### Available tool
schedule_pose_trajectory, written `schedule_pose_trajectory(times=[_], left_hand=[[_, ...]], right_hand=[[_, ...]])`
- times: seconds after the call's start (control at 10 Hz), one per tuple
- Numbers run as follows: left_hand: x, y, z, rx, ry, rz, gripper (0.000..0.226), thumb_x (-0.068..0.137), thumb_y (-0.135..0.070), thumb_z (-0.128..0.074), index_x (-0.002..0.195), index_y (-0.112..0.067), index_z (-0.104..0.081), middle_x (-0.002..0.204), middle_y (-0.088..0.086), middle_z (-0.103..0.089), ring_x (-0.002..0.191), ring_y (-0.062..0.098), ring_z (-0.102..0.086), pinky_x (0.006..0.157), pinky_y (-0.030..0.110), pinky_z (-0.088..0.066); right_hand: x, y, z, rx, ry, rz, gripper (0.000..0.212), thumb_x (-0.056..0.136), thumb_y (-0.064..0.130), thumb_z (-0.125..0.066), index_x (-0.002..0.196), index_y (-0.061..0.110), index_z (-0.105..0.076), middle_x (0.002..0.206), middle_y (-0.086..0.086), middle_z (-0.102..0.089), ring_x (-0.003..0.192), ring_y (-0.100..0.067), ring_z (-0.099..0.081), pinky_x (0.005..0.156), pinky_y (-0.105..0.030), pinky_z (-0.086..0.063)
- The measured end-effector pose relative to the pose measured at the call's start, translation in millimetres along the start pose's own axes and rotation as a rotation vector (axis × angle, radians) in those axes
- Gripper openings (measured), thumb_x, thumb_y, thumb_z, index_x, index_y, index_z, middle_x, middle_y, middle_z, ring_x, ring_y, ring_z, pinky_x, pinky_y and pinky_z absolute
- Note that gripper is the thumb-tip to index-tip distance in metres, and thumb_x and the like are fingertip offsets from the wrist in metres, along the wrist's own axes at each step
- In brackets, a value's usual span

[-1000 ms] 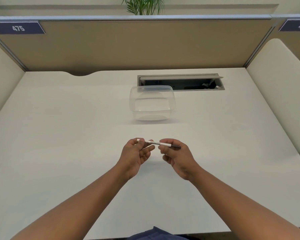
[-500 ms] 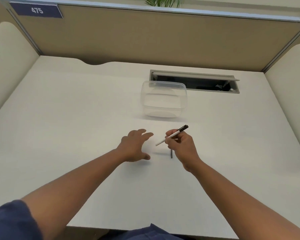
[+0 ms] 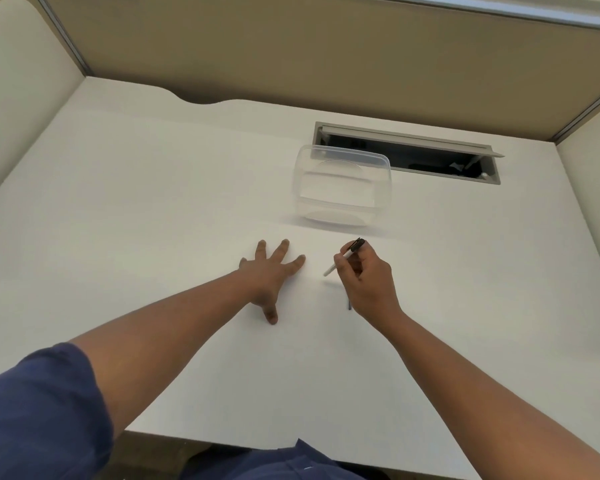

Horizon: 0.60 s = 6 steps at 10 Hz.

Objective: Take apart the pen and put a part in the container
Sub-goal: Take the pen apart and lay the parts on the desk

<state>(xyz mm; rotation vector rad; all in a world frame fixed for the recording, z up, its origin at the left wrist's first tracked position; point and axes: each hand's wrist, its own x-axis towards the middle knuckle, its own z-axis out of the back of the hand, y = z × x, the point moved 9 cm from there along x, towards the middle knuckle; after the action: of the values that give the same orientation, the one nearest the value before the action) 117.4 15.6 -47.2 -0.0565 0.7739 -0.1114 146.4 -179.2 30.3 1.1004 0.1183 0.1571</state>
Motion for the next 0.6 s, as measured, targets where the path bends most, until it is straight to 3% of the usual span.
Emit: schedule_pose_trajectory(times=[0.1,0.2,0.3,0.4,0.6], left_hand=[[1.8,0.1,-1.4,0.006,0.002,-0.003,0.150,0.055,-0.042,-0.095,0.151,-0.048,0.020,0.163,-0.005,0.034,0.149,0.044,0.024,0.113,0.072,-0.020],[3.8,-0.2,-3.5,0.013,0.001,-0.004,0.150,0.056,-0.043,-0.095,0.151,-0.049,0.021,0.163,-0.005,0.034,0.149,0.044,0.023,0.113,0.072,-0.019],[4.7,0.6,-3.6,0.013,-0.002,0.000,0.150,0.055,-0.043,-0.095,0.150,-0.049,0.021,0.163,-0.005,0.034,0.149,0.044,0.023,0.113,0.072,-0.019],[6.1,0.6,-4.3,0.013,-0.006,0.000,0.150,0.055,-0.043,-0.095,0.150,-0.049,0.021,0.163,-0.005,0.033,0.149,0.044,0.023,0.113,0.072,-0.019],[7.0,1.3,-4.0,0.018,-0.014,0.002,0.150,0.055,-0.043,-0.095,0.151,-0.049,0.021,0.163,-0.005,0.033,0.149,0.045,0.023,0.113,0.072,-0.020]], right_hand=[[-1.5,-2.1,-5.9,-0.060,0.020,0.045,0.002,0.099,0.030,-0.057,0.099,0.028,-0.057,0.078,0.009,-0.069,0.073,-0.009,-0.066,0.061,-0.022,-0.051],[-3.5,-11.4,-15.5,-0.157,0.080,0.021,0.007,0.102,0.021,-0.054,0.096,0.024,-0.055,0.073,0.003,-0.066,0.065,-0.013,-0.058,0.064,-0.033,-0.047],[-1.8,-11.1,-14.0,-0.146,0.064,0.038,0.011,0.102,0.020,-0.052,0.094,0.027,-0.053,0.069,0.006,-0.064,0.056,-0.012,-0.051,0.056,-0.028,-0.040],[-3.4,-13.0,-19.6,-0.208,0.122,0.025,0.012,0.102,0.021,-0.050,0.092,0.027,-0.049,0.066,0.013,-0.061,0.056,-0.005,-0.052,0.062,-0.034,-0.040],[-12.4,-15.5,-22.6,-0.269,0.130,0.010,0.023,0.105,0.023,-0.046,0.089,0.039,-0.042,0.076,-0.003,-0.068,0.057,-0.015,-0.052,0.081,-0.050,-0.048]])
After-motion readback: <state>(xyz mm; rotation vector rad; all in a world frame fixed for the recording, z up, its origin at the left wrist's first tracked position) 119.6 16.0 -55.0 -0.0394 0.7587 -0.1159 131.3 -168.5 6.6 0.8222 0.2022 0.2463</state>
